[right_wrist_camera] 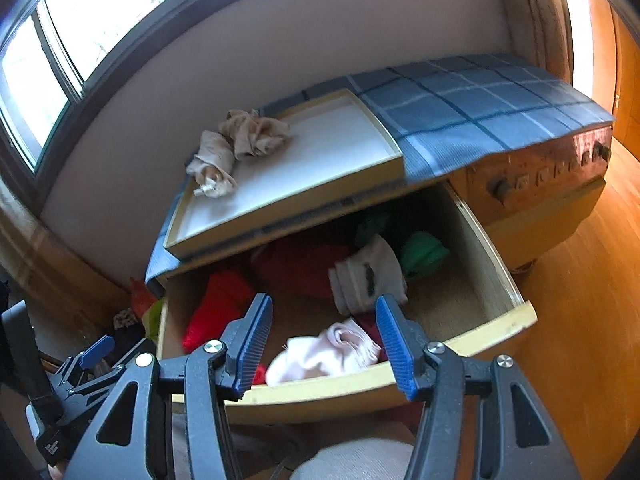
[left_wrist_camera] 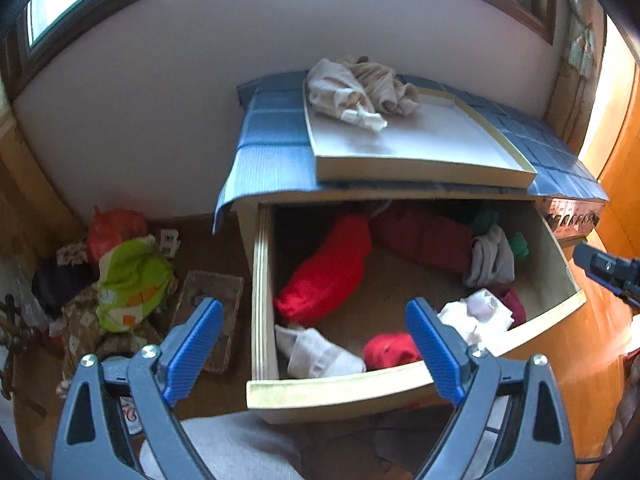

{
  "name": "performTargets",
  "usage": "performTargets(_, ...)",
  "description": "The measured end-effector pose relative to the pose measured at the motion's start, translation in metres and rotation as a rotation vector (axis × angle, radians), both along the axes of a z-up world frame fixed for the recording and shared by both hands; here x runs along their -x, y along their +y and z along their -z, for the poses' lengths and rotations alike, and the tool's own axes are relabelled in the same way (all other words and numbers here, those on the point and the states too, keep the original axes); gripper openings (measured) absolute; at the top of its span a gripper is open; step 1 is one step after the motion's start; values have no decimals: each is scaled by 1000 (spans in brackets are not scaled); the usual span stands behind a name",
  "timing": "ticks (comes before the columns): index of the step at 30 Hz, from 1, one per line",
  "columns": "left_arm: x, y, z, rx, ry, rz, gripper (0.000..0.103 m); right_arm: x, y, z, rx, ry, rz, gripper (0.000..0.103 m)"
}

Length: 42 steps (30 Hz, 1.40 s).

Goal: Take underwear out of drawer
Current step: 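Move both open tools back down over the open drawer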

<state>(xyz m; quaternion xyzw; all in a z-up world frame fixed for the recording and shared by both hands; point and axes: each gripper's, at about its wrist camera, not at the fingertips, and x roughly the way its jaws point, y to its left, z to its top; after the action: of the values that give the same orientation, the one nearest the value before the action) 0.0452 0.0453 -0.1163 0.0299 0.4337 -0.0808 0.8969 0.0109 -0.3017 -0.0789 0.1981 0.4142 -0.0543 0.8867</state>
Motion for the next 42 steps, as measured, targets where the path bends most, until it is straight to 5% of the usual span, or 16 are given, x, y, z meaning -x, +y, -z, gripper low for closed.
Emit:
performTargets(7, 8, 17, 8, 36, -62, -22, 94, 10, -8, 22, 22, 47, 28, 57)
performTargets(17, 7, 64, 9, 76, -189, -173, 94, 15, -6, 15, 81, -32, 52, 57)
performTargets(23, -23, 50, 7, 133, -168, -138, 94, -3, -20, 32, 24, 26, 108, 57)
performTargets(30, -53, 11, -9, 0, -214, -5, 94, -44, -24, 27, -6, 67, 119, 57)
performTargets(36, -67, 10, 14, -21, -88, 24, 94, -75, -11, 46, 145, 164, 65, 57)
performTargets(42, -86, -13, 25, -67, -8, 75, 94, -86, -26, 75, 25, 282, 85, 57)
